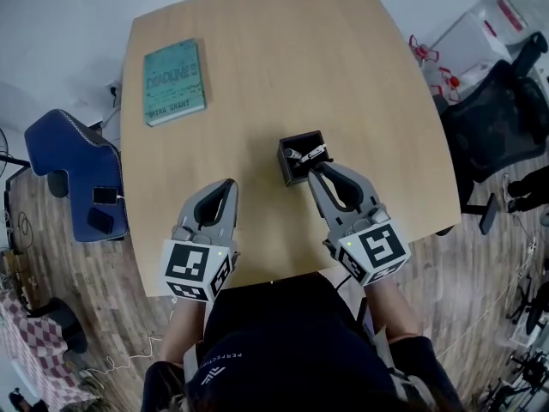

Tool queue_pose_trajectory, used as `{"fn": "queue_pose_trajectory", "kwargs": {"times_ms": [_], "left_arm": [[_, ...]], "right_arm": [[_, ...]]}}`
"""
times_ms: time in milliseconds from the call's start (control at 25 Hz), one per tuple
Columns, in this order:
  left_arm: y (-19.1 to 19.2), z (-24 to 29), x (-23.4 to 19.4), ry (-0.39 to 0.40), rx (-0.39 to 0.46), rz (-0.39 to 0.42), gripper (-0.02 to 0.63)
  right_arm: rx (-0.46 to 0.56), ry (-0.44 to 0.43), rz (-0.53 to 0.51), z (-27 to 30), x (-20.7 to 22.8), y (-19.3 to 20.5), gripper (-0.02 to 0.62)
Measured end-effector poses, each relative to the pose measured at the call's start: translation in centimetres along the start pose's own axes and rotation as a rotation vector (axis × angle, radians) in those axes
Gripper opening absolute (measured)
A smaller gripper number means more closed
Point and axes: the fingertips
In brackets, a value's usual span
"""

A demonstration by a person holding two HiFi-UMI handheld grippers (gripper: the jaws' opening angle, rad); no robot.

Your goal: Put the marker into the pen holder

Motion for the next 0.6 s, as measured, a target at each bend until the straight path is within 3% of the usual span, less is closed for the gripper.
{"fn": "queue_pose_trajectory", "kwargs": {"times_ms": [600], "left_arm": [[-1.6,-2.9,-0.4,0.052,0.070,0.022,0.006]], "right_arm": [[0.018,0.145,0.007,-2.9,-1.5,-1.0,0.017]]}}
Point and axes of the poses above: the fingertips, and each gripper's own axes: z forward along the fingers, x to its right, y out of its underside, and after that the axes turned 2 degrees about y, right-handed
